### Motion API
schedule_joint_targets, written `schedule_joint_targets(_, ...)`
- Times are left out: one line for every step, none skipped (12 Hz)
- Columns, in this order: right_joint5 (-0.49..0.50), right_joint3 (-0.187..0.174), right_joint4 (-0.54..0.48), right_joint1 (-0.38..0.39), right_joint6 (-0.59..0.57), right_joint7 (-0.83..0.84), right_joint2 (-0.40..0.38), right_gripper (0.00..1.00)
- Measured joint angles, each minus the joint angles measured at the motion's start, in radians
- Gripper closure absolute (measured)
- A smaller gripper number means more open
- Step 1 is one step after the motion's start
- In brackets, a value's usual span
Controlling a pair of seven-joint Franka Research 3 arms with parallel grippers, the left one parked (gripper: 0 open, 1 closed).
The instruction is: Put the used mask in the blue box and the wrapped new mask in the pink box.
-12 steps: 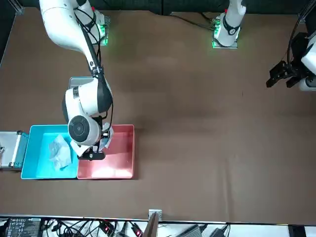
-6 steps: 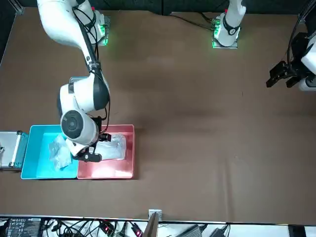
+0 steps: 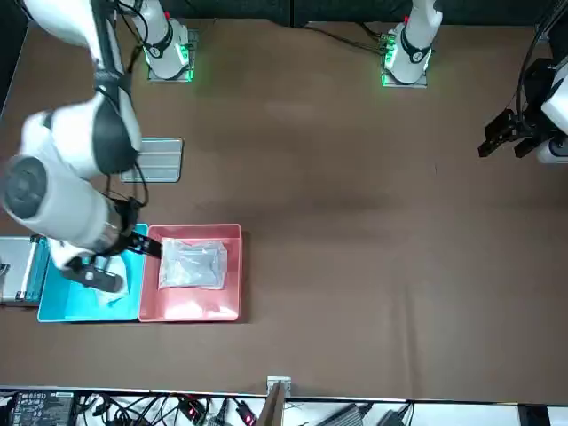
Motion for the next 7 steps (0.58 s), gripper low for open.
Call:
schedule_joint_targets(0.001, 0.000, 0.000, -0.014, -0.025, -0.025, -0.023, 0.00)
schedule_joint_targets(0.001, 0.000, 0.000, -0.025, -0.058, -0.061, -0.044, 0.00)
schedule_joint_targets(0.001, 0.000, 0.000, -0.036, -0.091, -0.099, -0.063, 0.00)
schedule_joint_targets(0.000, 0.000, -0.005, -0.049, -0.116, -0.136, -0.082, 0.00)
schedule_joint_targets(0.000, 0.000, -0.018, -0.064, -0.130, -0.170, -0.105, 0.00)
schedule_joint_targets(0.000, -0.001, -0.044, -0.079, -0.135, -0.201, -0.132, 0.00)
schedule_joint_targets(0.000, -0.001, -0.076, -0.094, -0.137, -0.227, -0.162, 0.00)
